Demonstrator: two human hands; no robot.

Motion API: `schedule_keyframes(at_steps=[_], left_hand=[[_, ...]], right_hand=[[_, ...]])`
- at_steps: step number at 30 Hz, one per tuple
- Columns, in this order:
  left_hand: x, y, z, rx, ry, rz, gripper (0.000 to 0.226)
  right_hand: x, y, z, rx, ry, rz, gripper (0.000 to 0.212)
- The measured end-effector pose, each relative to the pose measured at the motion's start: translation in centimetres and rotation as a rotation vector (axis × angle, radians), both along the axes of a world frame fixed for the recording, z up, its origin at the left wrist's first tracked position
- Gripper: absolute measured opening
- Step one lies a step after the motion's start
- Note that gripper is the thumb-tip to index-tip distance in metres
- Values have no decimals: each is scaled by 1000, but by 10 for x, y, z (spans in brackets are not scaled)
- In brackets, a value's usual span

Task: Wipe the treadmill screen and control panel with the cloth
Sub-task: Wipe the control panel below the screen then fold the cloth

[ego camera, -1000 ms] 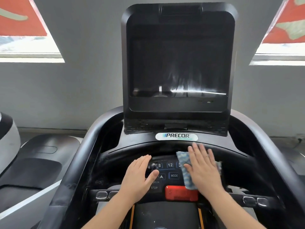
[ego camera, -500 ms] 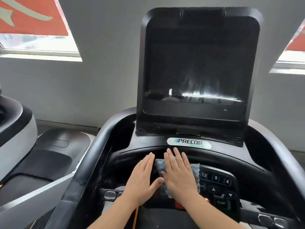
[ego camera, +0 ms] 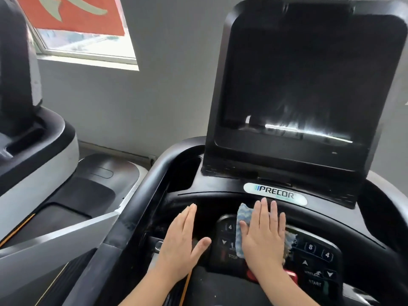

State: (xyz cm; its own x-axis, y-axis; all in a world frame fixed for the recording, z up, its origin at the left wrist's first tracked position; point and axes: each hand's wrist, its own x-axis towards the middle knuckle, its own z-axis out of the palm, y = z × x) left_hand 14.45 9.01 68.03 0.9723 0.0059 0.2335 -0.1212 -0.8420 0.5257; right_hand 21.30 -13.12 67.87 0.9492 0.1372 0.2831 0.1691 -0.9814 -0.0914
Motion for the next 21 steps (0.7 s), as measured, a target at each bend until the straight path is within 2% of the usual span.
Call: schedule_keyframes(at_steps=[4, 8, 12, 15, 18, 21], left_hand=[[-10, 3, -6, 66, -49, -14, 84], [3, -11, -5, 124, -126, -83, 80], [19, -36, -8, 227, -139, -174, 82], [26, -64, -11, 251, -158, -211, 80], [36, -92, -10, 299, -219, -239, 80], [54, -114, -9, 394, -228, -262, 77]], right_hand=[[-13, 64, -11, -97, 63, 391, 69], [-1, 39, -8, -185, 29, 510, 71], [11, 0, 3, -177, 29, 451, 78], [15, -19, 11, -153, 5, 464, 74], [24, -56, 22, -15, -29, 301, 65], [23, -102, 25, 77, -45, 113, 68]])
